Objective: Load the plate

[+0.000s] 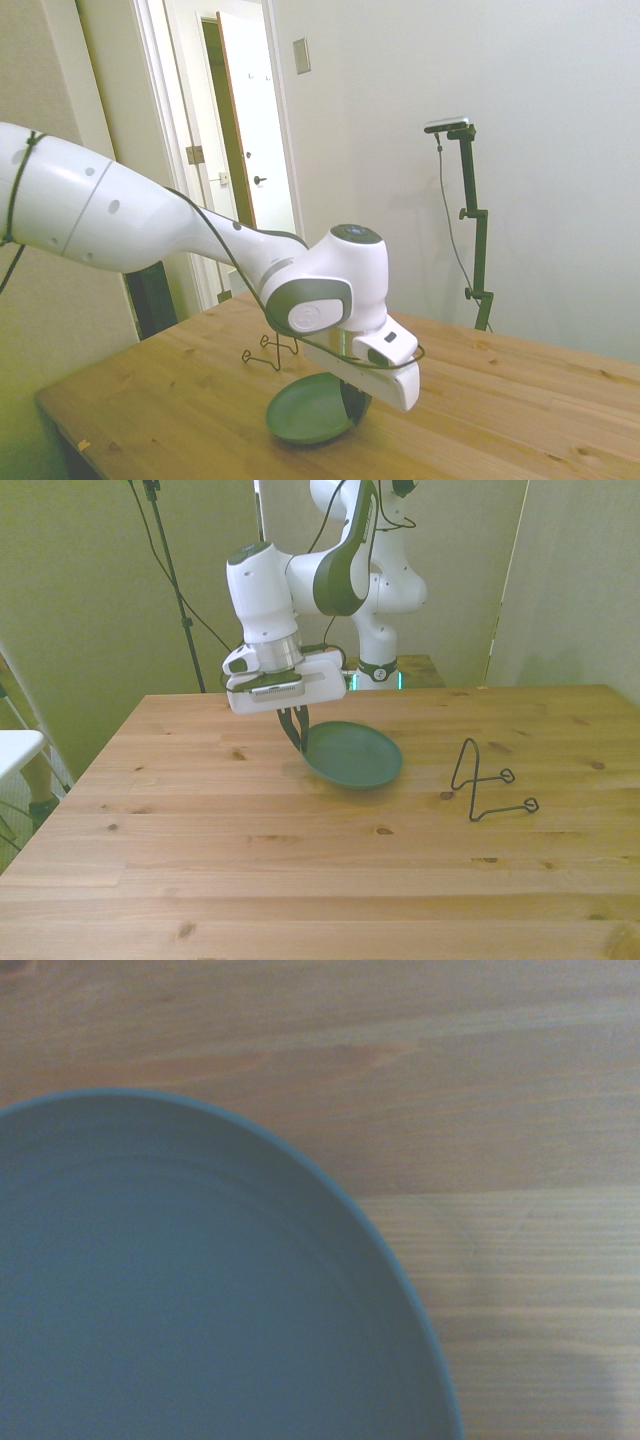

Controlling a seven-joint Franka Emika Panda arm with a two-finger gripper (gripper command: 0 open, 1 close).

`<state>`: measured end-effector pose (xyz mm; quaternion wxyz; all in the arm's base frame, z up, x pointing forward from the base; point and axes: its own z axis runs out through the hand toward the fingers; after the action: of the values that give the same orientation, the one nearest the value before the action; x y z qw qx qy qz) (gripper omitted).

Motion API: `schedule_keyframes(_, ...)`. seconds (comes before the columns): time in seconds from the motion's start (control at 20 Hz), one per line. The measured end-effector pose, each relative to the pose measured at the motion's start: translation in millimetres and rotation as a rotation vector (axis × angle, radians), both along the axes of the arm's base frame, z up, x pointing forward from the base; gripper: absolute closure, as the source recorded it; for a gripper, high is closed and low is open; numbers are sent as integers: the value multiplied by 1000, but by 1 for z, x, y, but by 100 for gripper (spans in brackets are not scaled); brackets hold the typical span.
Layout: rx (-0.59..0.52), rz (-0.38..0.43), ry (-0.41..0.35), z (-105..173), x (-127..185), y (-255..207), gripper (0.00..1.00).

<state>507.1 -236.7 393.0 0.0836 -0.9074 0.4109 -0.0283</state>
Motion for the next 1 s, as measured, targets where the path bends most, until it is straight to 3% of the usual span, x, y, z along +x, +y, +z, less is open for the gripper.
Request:
schedule_keyframes(0.35,-138,-7,-102,103,-29,54,100)
schedule_keyframes(0.7,-310,-24,-234,220,-45,152,100)
schedule_keyframes(0.85,-390,-28,-267,254,-36,204,100)
schedule_keyframes(1.0,-502,-39,-287,271,-20,253,100)
